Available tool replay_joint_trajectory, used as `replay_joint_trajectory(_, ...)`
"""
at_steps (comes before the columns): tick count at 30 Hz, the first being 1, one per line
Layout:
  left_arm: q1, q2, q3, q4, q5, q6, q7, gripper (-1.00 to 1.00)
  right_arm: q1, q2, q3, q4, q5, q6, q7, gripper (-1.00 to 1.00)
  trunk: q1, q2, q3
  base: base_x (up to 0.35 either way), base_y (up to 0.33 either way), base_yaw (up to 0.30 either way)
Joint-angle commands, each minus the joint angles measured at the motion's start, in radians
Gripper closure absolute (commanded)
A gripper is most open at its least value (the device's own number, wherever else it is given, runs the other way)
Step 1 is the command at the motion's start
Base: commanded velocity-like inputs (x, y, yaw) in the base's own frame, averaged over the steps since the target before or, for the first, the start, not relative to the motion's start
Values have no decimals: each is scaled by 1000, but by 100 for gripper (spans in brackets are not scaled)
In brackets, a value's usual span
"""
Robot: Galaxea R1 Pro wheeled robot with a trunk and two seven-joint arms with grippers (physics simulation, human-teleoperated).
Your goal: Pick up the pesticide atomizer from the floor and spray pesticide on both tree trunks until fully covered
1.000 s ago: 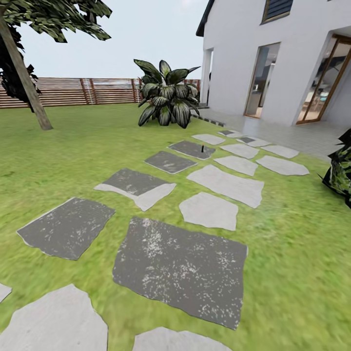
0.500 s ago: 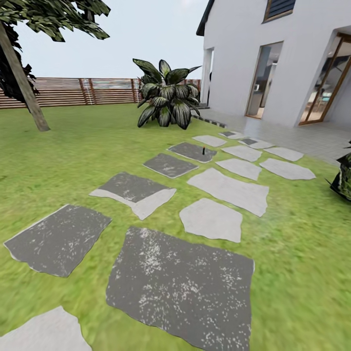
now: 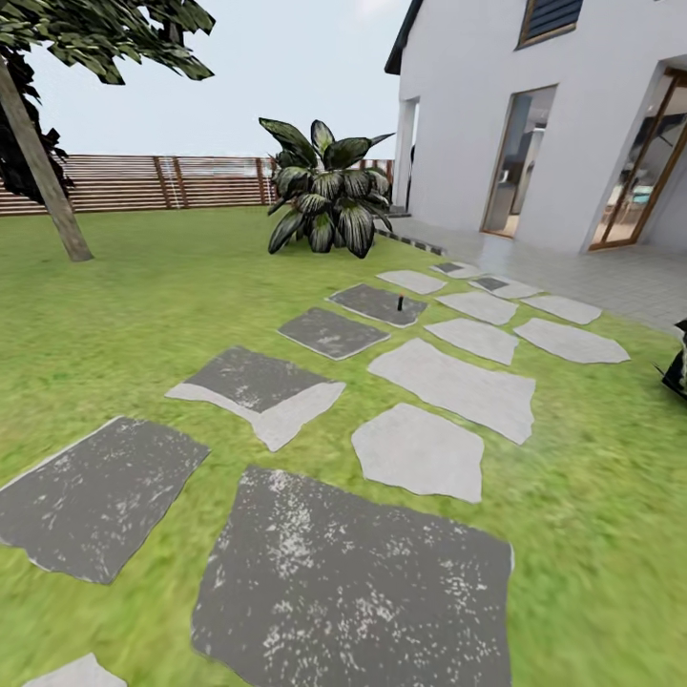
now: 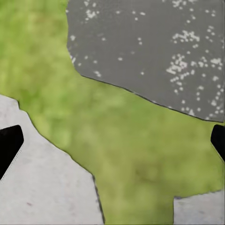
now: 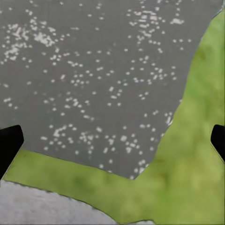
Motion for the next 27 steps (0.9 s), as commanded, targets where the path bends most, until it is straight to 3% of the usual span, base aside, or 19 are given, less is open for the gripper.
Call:
replay_joint_trajectory(1,0,0,0,0,0,0,0,-100,0,0,0,0,0,0,0,-100,0,0,0,339,0,0)
replay_joint_trajectory(15,0,0,0,0,0,0,0,-100,0,-3,0,-3,1,0,3,-100,0,0,0,339,0,0)
replay_joint_trajectory(21,0,0,0,0,0,0,0,-100,0,-3,1,-3,32,0,3,-100,0,0,0,339,0,0)
replay_joint_trajectory(27,0,-1,-1,0,0,-1,0,-100,0,-3,0,0,36,0,0,-100,0,0,0,339,0,0)
